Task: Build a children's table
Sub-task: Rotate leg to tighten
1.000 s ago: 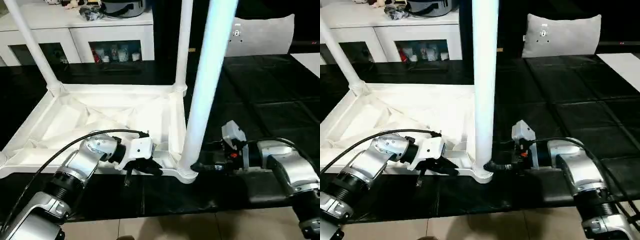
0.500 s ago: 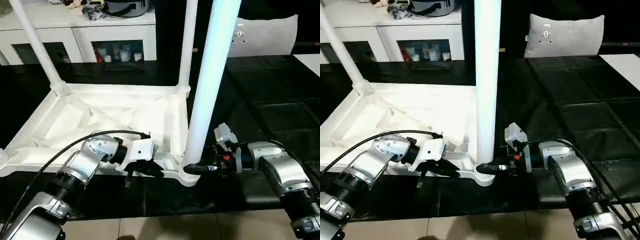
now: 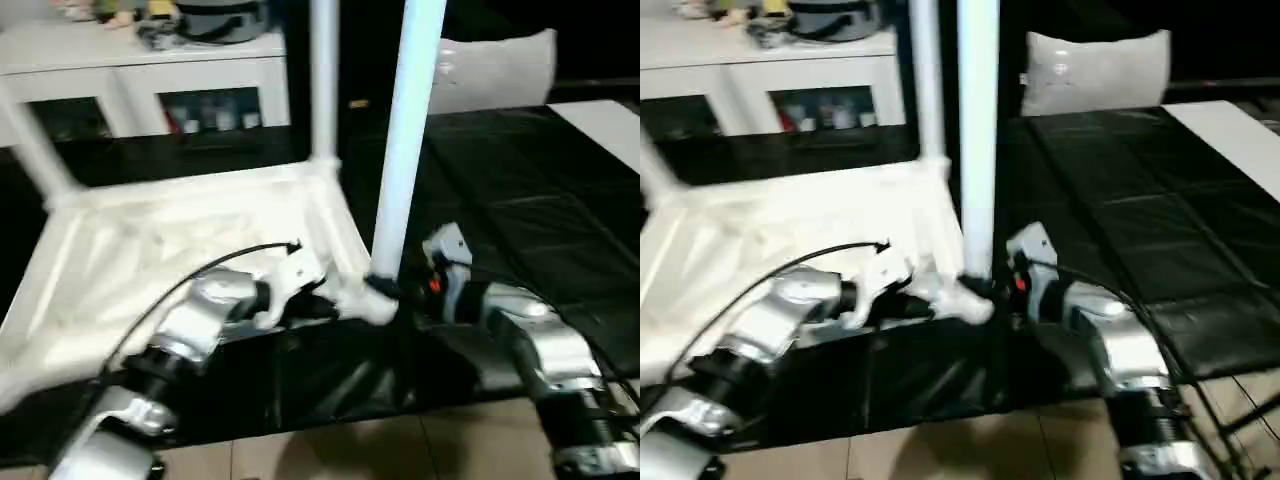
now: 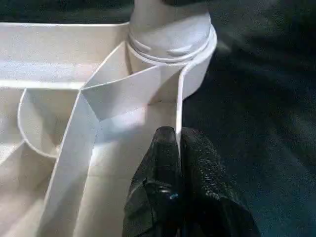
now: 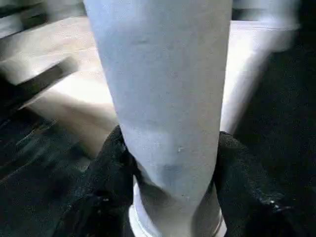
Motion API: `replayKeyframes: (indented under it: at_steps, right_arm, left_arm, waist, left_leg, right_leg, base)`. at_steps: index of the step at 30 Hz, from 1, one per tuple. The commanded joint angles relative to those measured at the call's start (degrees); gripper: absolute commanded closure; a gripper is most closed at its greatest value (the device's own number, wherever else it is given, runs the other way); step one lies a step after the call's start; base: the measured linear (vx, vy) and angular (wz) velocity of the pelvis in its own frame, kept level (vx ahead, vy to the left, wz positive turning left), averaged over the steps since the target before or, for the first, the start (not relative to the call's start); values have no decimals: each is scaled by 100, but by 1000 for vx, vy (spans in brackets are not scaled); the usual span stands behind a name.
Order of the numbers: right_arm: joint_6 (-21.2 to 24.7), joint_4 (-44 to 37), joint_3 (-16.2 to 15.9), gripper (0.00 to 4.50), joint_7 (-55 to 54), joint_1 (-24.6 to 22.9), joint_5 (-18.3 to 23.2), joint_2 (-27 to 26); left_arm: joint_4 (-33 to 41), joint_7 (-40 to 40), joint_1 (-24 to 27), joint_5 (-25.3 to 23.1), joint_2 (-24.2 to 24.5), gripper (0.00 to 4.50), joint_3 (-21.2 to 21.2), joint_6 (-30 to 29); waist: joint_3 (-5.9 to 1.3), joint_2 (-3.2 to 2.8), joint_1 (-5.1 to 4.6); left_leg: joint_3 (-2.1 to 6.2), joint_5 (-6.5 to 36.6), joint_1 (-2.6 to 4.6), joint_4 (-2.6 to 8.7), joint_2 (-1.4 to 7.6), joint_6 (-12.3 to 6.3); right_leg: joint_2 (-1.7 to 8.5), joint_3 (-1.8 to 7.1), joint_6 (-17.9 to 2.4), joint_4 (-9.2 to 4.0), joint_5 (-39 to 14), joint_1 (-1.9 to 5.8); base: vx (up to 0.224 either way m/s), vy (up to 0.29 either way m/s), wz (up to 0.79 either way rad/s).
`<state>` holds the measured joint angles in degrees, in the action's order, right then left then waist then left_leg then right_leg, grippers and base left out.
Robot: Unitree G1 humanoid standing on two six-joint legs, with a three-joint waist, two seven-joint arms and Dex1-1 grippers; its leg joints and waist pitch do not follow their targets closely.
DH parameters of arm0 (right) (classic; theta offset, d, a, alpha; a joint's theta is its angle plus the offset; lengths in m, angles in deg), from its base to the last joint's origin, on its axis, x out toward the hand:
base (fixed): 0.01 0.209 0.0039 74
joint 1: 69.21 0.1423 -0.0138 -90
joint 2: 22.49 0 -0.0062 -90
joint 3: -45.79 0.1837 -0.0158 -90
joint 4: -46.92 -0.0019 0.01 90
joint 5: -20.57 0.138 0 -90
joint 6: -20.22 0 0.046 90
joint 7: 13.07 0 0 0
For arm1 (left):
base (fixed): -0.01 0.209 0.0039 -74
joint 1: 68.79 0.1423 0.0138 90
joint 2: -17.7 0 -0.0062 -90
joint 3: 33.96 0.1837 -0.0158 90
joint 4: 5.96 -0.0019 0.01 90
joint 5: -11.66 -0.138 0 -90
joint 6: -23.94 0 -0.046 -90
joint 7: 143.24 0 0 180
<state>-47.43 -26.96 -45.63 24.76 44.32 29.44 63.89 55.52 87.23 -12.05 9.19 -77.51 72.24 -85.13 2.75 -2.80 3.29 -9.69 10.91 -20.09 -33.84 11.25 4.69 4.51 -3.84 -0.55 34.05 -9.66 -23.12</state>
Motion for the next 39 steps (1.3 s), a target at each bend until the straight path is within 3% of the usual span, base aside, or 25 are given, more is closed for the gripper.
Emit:
replayKeyframes:
  at_steps: [1, 4, 7, 8, 9, 10, 11, 13, 16, 19, 24, 29, 35, 39]
  right_arm:
    - [142, 225, -129, 251, -599, 80, -122, -288]
    - [14, 286, -123, 251, -795, 102, -165, -428]
    - [33, 265, -115, 251, -857, 95, -193, -469]
    - [61, 246, -99, 251, -938, 93, -229, -511]
    - [68, 246, -94, 219, -970, 96, -242, -527]
    - [69, 253, -91, 199, -1005, 101, -252, -541]
    - [-91, 206, -73, 186, -814, 66, -177, -476]
    - [-327, 87, -39, 184, -362, -22, 4, -271]
    - [-460, -115, -116, 146, 402, -161, 189, 166]
    - [-535, -208, -160, 115, 944, -245, 268, 514]
    - [-900, 102, -122, 82, 1543, -192, 167, 1095]
    - [-1117, 113, -383, 82, 2527, -225, 227, 1597]
    - [-1252, 244, -406, 82, 3260, -104, 513, 1788]
    - [-1115, 239, -544, 117, 3701, -50, 655, 1828]
  left_arm:
    - [-8, -676, -230, 153, -378, 450, -237, -154]
    - [-17, -927, -317, 94, -567, 450, -300, -212]
    - [24, -980, -315, 69, -601, 450, -303, -264]
    - [51, -1043, -315, 63, -623, 450, -306, -329]
    - [52, -1068, -318, 62, -632, 450, -308, -347]
    - [43, -1095, -325, 62, -642, 450, -309, -359]
    - [80, -941, -299, 6, -569, 450, -182, -211]
    - [123, -607, -221, -60, -350, 450, 1, 103]
    - [113, -238, -149, -113, -83, 450, 132, 407]
    - [131, 16, -113, -118, 72, 450, 192, 514]
    - [89, 722, -88, -111, 496, 450, 442, 883]
    - [-51, 1429, -90, -153, 861, 450, 657, 1352]
    - [-50, 2231, -67, -59, 1185, 450, 867, 1928]
    - [-36, 2586, -68, -26, 1291, 450, 953, 2167]
  waist:
    - [-350, 87, 19]
    - [-364, 86, 15]
    - [-403, 79, 32]
    - [-403, 78, 34]
    - [-401, 72, 35]
    - [-398, 72, 40]
    - [-394, 26, 50]
    - [-389, 38, 48]
    - [-390, 24, 70]
    - [-385, 31, 91]
    - [-365, 66, 135]
    - [-379, 56, 207]
    - [-390, 47, 279]
    - [-383, 67, 337]
  left_leg:
    - [39, 1306, -25, 398, 43, -81]
    - [40, 1132, -72, 400, 61, -201]
    - [18, 762, -81, 362, 70, -364]
    - [15, 724, -80, 360, 72, -382]
    - [11, 678, -80, 358, 74, -404]
    - [13, 670, -81, 361, 75, -410]
    - [17, 700, -74, 363, 76, -399]
    - [24, 929, -68, 382, 90, -397]
    - [21, 924, -62, 373, 109, -436]
    - [16, 921, -67, 365, 116, -473]
    - [18, 1058, -56, 381, 124, -424]
    - [9, 1013, -39, 363, 135, -448]
    - [2, 946, -34, 359, 170, -499]
    - [1, 1023, -24, 365, 172, -463]
  right_leg:
    - [308, 161, -650, -556, -2664, 264]
    - [301, 174, -746, -518, -2221, 297]
    - [300, 194, -1032, -431, -1356, 323]
    - [300, 193, -1068, -420, -1280, 327]
    - [303, 192, -1120, -412, -1197, 331]
    - [304, 189, -1127, -412, -1197, 337]
    - [310, 188, -1138, -415, -1237, 338]
    - [309, 183, -1059, -452, -1424, 344]
    - [306, 194, -1131, -426, -1215, 343]
    - [318, 193, -1220, -414, -1151, 349]
    - [332, 193, -1118, -447, -1636, 332]
    - [324, 196, -1170, -416, -1466, 326]
    - [332, 201, -1296, -374, -1286, 312]
    - [335, 202, -1316, -363, -1324, 311]
  base:
    - [0, 0, 0]
    - [0, 0, 0]
    - [0, 0, 0]
    - [0, 0, 0]
    - [0, 0, 0]
    - [0, 0, 0]
    - [0, 0, 0]
    - [0, 0, 0]
    - [0, 0, 0]
    - [0, 0, 0]
    - [0, 0, 0]
    - [0, 0, 0]
    - [0, 0, 0]
    - [0, 0, 0]
